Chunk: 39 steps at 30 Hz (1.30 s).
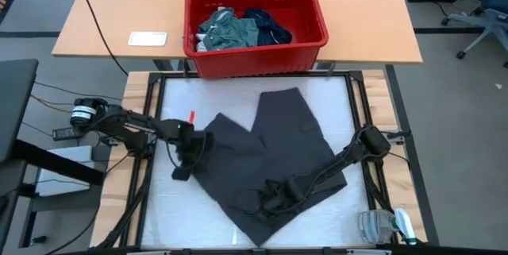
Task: Fold laundry
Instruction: Fold the black pants
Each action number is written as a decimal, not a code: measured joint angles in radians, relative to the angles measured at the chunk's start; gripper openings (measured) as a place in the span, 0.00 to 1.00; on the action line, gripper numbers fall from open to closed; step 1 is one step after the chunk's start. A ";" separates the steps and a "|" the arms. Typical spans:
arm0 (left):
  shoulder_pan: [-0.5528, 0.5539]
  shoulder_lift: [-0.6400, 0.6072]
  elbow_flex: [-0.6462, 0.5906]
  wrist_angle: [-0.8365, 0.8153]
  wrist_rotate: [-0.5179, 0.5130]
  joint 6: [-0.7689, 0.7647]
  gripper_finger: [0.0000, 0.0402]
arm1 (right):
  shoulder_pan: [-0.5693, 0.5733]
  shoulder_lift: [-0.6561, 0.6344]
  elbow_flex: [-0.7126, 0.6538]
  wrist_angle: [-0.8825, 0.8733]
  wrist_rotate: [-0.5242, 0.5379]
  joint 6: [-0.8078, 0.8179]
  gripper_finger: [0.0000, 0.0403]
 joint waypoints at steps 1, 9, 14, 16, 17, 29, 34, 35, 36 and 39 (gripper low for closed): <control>-0.026 0.000 0.009 0.003 0.020 -0.028 0.04 | 0.003 -0.003 0.000 -0.045 -0.007 0.014 0.14; -0.126 0.000 0.158 0.001 0.019 -0.108 0.05 | 0.010 -0.054 -0.002 -0.255 0.072 0.117 0.08; -0.104 -0.001 0.284 -0.001 -0.019 -0.077 0.07 | 0.003 -0.054 -0.049 -0.277 0.112 0.324 0.03; -0.089 -0.001 0.319 -0.016 -0.032 -0.062 0.10 | 0.015 -0.051 -0.096 -0.254 0.089 0.408 0.02; -0.081 -0.001 0.333 -0.029 -0.036 -0.053 0.12 | 0.023 -0.051 -0.126 -0.220 0.061 0.439 0.01; -0.011 -0.002 0.356 -0.210 -0.135 -0.024 0.26 | 0.172 -0.134 -0.209 -0.151 -0.141 0.585 0.02; 0.021 -0.002 0.356 -0.144 -0.193 -0.044 0.26 | 0.149 -0.239 -0.206 -0.301 0.092 0.585 0.02; 0.031 -0.002 0.356 -0.120 -0.194 -0.056 0.26 | 0.131 -0.259 -0.206 -0.318 0.140 0.571 0.02; 0.042 -0.002 0.356 -0.090 -0.194 -0.070 0.26 | 0.107 -0.279 -0.206 -0.339 0.183 0.549 0.02; 0.081 -0.002 0.356 -0.004 -0.194 -0.110 0.26 | 0.011 -0.327 -0.230 -0.356 0.288 0.449 0.02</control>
